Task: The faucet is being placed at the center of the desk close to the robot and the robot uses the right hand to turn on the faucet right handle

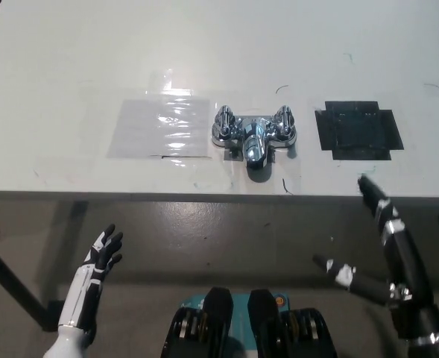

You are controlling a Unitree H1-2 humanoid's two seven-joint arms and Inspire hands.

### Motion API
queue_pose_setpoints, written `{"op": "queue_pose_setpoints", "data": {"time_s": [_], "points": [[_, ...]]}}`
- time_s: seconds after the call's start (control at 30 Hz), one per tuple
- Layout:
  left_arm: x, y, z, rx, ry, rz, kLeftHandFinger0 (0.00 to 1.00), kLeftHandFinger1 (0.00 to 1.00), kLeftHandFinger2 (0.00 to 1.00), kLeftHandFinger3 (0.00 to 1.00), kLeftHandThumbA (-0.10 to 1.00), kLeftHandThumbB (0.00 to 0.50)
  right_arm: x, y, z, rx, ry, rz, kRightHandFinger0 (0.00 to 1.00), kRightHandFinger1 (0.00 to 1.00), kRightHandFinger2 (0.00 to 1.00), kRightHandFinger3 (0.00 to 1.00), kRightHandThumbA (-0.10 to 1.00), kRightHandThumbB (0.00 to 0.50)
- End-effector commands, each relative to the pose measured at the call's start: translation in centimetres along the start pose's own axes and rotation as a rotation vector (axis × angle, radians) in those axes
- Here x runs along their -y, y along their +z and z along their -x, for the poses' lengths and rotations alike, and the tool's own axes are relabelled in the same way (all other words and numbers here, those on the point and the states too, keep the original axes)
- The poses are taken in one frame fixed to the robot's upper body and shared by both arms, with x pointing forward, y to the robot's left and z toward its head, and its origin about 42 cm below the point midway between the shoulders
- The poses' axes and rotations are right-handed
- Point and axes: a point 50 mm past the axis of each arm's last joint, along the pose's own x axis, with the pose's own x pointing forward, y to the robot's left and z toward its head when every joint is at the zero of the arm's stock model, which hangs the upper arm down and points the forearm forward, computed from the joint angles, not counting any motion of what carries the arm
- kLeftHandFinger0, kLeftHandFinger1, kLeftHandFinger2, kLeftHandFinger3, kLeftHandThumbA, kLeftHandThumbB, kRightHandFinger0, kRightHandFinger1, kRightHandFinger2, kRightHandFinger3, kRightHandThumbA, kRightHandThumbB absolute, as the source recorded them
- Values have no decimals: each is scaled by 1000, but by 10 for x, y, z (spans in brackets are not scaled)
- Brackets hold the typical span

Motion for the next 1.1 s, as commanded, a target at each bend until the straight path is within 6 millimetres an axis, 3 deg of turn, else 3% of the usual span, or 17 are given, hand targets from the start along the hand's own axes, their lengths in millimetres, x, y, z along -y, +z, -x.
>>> {"op": "queue_pose_setpoints", "data": {"time_s": [0.0, 0.17, 0.23, 0.3, 0.33, 0.4, 0.47, 0.53, 0.63, 0.93, 1.0, 1.03, 1.07], "points": [[2, 16, 1, 101, -11, -5, 1000, 1000, 1000, 1000, 1000, 96, 31, 49, -54, -1, 34, 183, 1000, 1000, 1000, 1000, 907, 253], [2, 15, 6, 88, -5, -7, 1000, 1000, 1000, 1000, 1000, 107, 49, 70, -104, -3, 76, 305, 1000, 1000, 1000, 1000, 1000, 301], [2, 17, 4, 94, -11, -2, 1000, 1000, 1000, 1000, 1000, 113, 55, 80, -128, -7, 85, 345, 1000, 1000, 1000, 1000, 1000, 309], [3, 17, 4, 93, -14, -1, 1000, 1000, 1000, 1000, 1000, 118, 57, 85, -145, -16, 87, 361, 1000, 1000, 1000, 1000, 1000, 263], [3, 17, 5, 88, -14, 1, 1000, 1000, 1000, 1000, 1000, 123, 57, 92, -169, -54, 94, 390, 1000, 1000, 1000, 1000, 1000, 295], [3, 17, 4, 86, -13, -3, 1000, 1000, 1000, 1000, 1000, 123, 58, 95, -181, -82, 98, 396, 1000, 1000, 1000, 1000, 1000, 299], [4, 18, 3, 89, -16, -9, 1000, 1000, 1000, 1000, 1000, 112, 58, 100, -217, -121, 115, 397, 1000, 1000, 1000, 1000, 959, 309], [4, 18, 2, 95, -17, -15, 1000, 1000, 1000, 1000, 1000, 122, 58, 103, -234, -136, 121, 384, 1000, 1000, 1000, 1000, 916, 314], [4, 19, 0, 95, -18, -26, 1000, 1000, 1000, 1000, 1000, 157, 52, 110, -265, -177, 155, 363, 1000, 1000, 1000, 1000, 867, 283], [2, 19, -3, 113, -30, -61, 1000, 1000, 1000, 1000, 1000, 170, 27, 112, -334, -349, 240, 440, 1000, 1000, 1000, 1000, 833, 265], [3, 19, -3, 117, -34, -61, 1000, 1000, 1000, 1000, 1000, 169, 21, 112, -346, -396, 247, 498, 1000, 1000, 1000, 1000, 847, 301], [3, 20, -4, 119, -34, -67, 1000, 1000, 1000, 1000, 1000, 167, 17, 111, -350, -419, 257, 556, 1000, 1000, 1000, 1000, 912, 309], [4, 20, -4, 120, -31, -66, 1000, 1000, 1000, 1000, 1000, 164, 10, 112, -353, -428, 271, 608, 1000, 1000, 1000, 1000, 943, 297]]}}
